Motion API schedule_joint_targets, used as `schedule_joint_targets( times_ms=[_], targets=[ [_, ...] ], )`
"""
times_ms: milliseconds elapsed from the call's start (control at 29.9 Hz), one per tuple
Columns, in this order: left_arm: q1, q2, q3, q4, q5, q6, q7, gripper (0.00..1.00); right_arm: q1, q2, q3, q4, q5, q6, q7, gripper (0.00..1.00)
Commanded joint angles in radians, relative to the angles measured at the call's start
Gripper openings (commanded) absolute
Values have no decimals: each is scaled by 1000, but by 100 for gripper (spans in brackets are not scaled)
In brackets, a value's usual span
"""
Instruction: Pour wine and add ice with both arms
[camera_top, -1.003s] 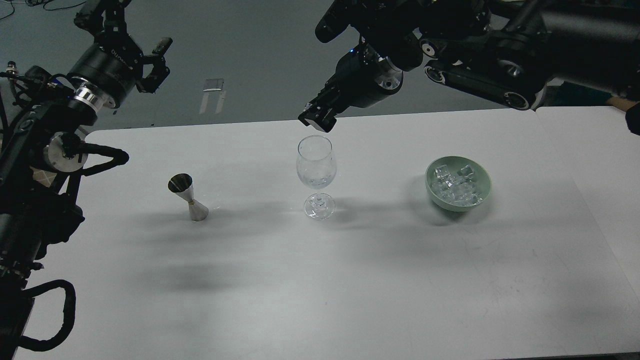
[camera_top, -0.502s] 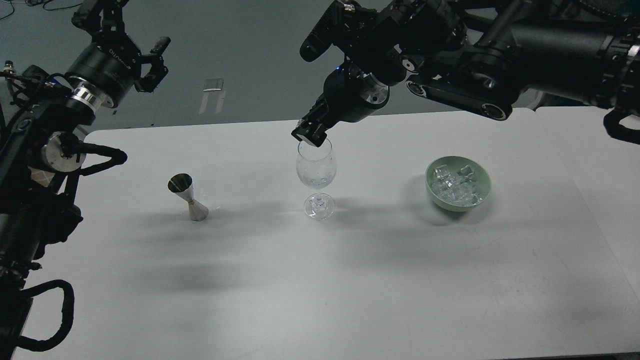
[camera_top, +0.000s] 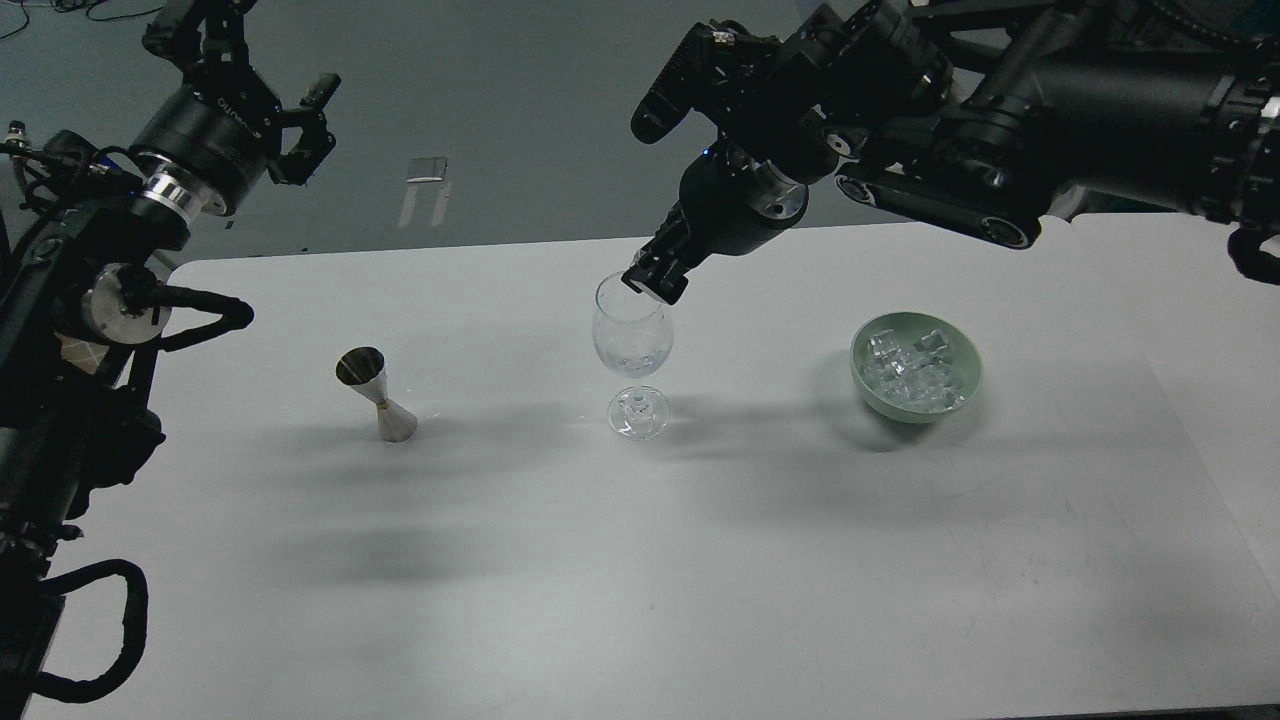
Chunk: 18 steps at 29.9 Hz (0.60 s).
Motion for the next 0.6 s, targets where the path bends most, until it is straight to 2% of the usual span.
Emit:
schedule_joint_targets(
  times_ms=[0,569],
  targets=[
    [0,-1,0,1,0,0,0,98,-5,2,-2,-3,-2,0,0,12],
    [0,1,0,1,-3,0,0,98,-11,34,-1,-13,5,0,0,13]
  ],
)
